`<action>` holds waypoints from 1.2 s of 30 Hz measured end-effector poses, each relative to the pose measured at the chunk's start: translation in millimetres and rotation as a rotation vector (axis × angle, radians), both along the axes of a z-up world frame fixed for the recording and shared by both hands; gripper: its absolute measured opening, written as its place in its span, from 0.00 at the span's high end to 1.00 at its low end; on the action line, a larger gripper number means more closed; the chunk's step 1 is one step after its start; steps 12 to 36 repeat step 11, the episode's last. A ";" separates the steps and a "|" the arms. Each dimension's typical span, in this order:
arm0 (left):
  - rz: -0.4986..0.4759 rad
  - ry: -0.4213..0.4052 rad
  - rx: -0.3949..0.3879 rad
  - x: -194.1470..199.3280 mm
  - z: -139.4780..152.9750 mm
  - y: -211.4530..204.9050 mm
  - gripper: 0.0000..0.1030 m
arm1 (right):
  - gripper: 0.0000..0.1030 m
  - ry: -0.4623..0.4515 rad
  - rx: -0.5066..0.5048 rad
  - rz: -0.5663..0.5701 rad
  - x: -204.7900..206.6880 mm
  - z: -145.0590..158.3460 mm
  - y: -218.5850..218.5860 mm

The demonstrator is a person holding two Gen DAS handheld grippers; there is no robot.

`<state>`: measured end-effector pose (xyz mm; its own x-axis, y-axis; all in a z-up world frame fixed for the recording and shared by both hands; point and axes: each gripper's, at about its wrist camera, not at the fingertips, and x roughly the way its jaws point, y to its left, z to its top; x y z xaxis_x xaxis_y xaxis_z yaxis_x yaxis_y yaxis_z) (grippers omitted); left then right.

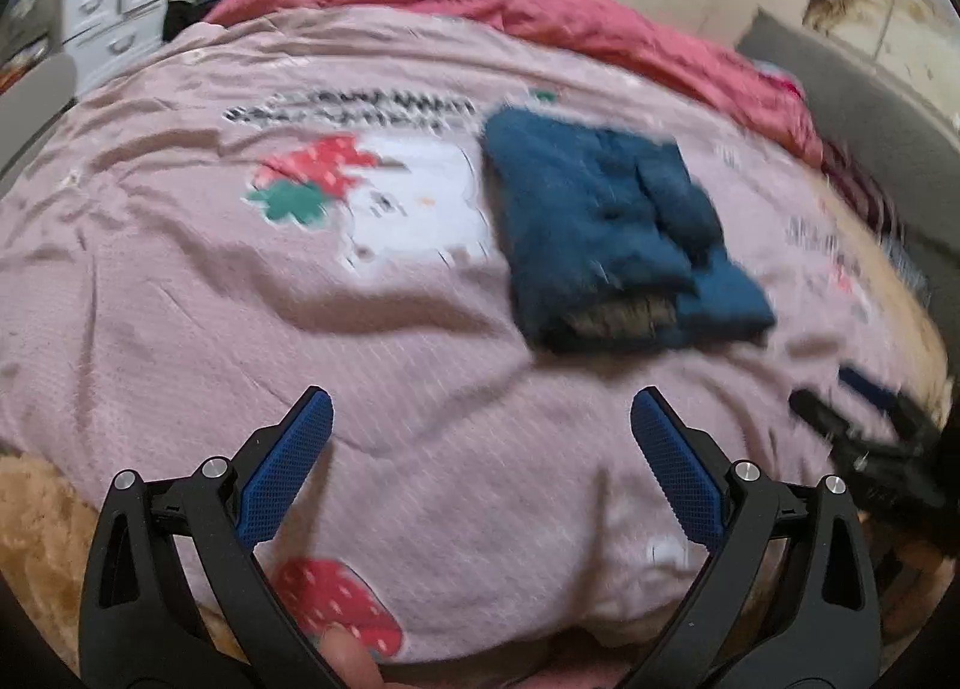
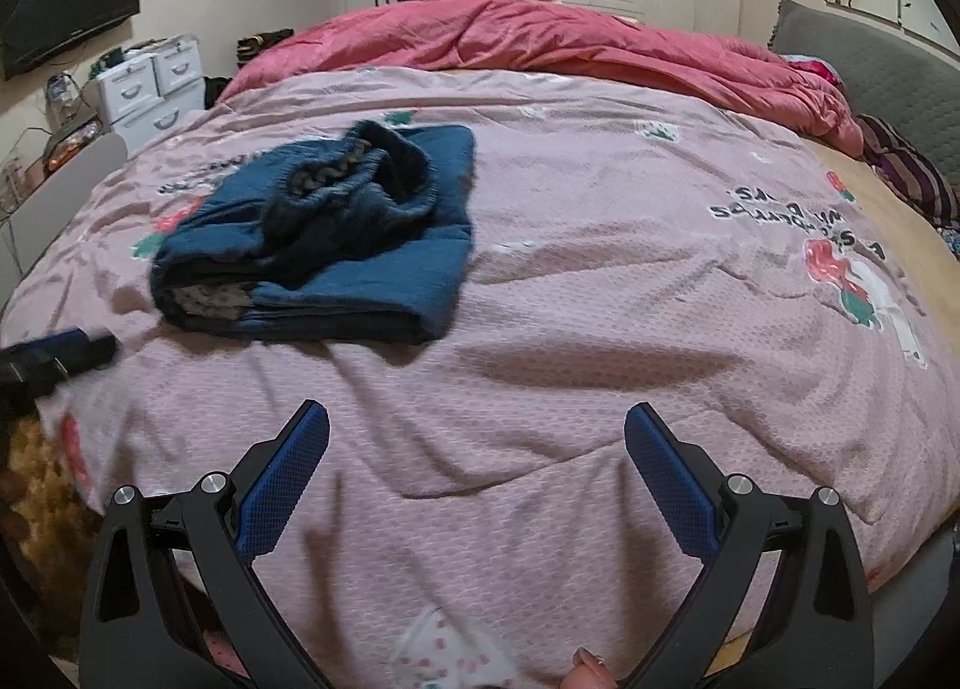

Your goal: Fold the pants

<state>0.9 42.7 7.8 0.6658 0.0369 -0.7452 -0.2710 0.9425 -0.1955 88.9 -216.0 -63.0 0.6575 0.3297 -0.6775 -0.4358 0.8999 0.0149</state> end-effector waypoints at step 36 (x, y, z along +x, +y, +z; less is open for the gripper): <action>0.269 0.238 0.231 68.6 -0.5 167.8 0.09 | 0.04 -0.027 -0.042 -0.327 126.9 28.3 -131.5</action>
